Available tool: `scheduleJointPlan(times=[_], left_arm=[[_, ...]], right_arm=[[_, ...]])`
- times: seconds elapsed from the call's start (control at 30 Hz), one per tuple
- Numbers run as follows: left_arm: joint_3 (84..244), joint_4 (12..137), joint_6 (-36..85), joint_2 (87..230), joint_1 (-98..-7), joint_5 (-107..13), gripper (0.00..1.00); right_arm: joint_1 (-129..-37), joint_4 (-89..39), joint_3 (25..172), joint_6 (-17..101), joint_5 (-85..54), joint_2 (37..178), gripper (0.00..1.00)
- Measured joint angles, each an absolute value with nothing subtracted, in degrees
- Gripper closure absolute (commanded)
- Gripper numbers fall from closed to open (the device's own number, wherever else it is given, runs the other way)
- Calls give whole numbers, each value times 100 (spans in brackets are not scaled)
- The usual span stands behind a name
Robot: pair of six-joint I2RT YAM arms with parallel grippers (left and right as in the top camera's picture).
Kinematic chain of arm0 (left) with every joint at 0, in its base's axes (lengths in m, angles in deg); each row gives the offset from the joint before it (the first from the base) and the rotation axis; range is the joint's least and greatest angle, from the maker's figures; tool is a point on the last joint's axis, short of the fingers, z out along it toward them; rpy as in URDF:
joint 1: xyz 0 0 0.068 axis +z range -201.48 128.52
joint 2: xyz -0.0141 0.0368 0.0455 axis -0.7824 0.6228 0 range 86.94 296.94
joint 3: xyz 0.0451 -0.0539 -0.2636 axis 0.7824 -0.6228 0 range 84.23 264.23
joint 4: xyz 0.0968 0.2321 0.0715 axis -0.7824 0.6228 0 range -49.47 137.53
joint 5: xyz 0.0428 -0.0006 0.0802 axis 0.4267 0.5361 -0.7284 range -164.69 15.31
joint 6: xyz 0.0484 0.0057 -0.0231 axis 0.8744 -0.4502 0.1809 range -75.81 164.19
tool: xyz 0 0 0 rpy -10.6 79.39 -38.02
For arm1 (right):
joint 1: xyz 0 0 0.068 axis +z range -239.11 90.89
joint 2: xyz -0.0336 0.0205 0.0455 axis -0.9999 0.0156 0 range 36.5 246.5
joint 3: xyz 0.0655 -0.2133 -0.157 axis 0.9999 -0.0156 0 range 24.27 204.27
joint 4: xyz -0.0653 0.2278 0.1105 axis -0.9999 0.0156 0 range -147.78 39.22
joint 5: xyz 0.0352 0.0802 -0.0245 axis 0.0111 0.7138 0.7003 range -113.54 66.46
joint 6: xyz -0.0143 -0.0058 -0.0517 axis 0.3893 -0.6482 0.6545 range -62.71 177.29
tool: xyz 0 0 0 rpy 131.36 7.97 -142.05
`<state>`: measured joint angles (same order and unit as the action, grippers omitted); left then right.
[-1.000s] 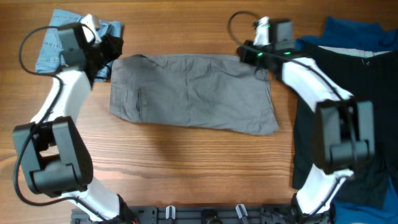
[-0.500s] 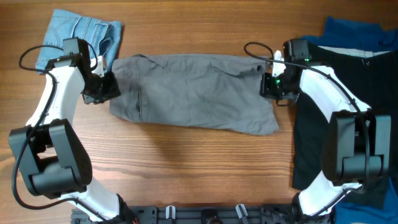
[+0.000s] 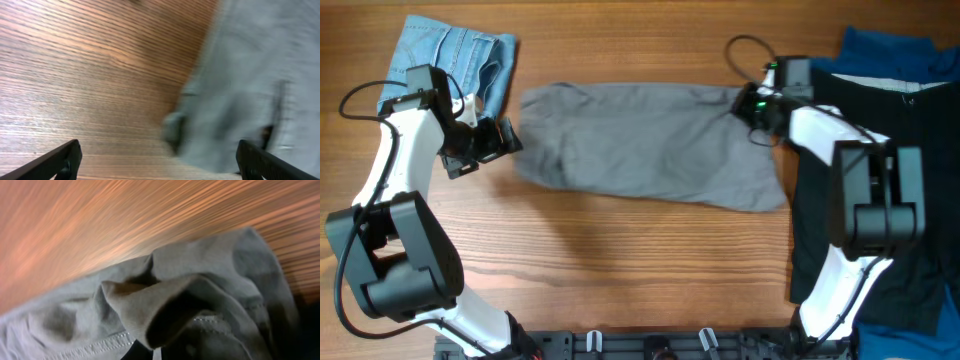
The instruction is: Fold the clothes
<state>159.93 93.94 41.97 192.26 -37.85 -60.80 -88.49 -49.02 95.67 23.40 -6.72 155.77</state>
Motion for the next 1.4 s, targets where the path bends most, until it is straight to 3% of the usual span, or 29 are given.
scheduleJointPlan(times=[0.1, 0.33, 0.6, 0.7, 0.73, 0.8, 0.83, 0.93, 1.13, 1.27, 1.4], left_arm=[[15803, 9154, 4199, 19226, -3777, -6091, 0], [15161, 7895, 4287, 19226, -3794, -5219, 0], [15047, 5657, 3989, 20059, -4629, -4052, 0], [15176, 5298, 3677, 20293, -4725, -3822, 31], [15187, 5224, 3637, 20345, -4736, -3765, 46], [15211, 5204, 3530, 20476, -4811, -3728, 87], [15202, 5228, 3487, 20509, -4835, -3702, 95], [15178, 5617, 3430, 20594, -4859, -3658, 96], [15821, 8043, 3522, 20483, -4349, -4176, 96], [17493, 9914, 3845, 20240, -3886, -5037, 96], [18789, 10448, 3967, 19663, -4102, -5365, 96]], right_arm=[[-9240, -4402, 9703, 2220, -528, 15539, 85], [-9294, -3020, 9716, 3216, -104, 15026, 78], [-9294, -2227, 9718, 3787, -40, 14363, 78], [-9294, -1980, 9718, 3905, -40, 14361, 77], [-9294, -1886, 9718, 3955, -40, 14361, 77], [-9294, -1792, 9718, 4040, -40, 14350, 77], [-9294, -1790, 9718, 4075, -40, 14326, 77], [-9294, -1790, 9718, 4095, -42, 14082, 78], [-9294, -1803, 9718, 4115, -134, 13124, 78], [-9294, -1904, 9718, 4115, -281, 12667, 77], [-9294, -2196, 9718, 4117, -431, 12650, 76]])
